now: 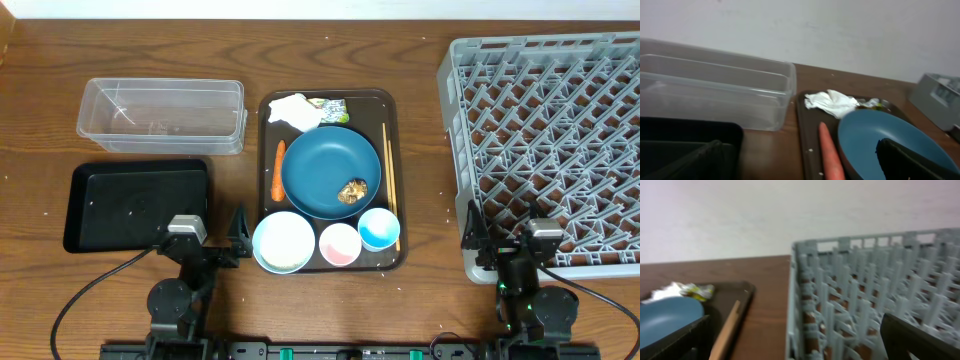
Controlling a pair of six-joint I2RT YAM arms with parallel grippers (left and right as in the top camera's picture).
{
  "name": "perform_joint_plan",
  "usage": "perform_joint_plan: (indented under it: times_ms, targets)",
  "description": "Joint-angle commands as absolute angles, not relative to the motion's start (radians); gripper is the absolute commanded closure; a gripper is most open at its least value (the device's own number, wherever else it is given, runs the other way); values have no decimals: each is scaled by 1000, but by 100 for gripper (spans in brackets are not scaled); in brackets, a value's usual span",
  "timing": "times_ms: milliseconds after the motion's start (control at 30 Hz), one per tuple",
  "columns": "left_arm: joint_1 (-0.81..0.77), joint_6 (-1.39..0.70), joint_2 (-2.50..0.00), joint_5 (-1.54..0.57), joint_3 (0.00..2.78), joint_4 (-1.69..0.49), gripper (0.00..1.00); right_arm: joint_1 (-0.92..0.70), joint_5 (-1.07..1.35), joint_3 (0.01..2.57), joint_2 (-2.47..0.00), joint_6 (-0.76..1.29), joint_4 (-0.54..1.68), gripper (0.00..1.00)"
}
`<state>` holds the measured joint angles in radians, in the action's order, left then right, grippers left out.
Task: Sort waste into correct bins and load items into the dishwasher rack
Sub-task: 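Reach left gripper to the pink cup and grasp it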
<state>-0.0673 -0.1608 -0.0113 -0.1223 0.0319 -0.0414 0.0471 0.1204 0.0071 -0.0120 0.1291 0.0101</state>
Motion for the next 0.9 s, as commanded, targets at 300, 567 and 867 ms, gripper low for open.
perform_joint_plan:
  times_ms: [300,567,867]
  targets:
    - [-71,-135,-170,-201,478,-392,2,57,247,331,-94,231,201,1]
    - [-71,-132,-619,-202,949,-817,2,57,331,687,-559,219,458,1]
    - [-72,-157,-928,-269,1217,-1017,2,56,369,1023,-1097,181,782,1]
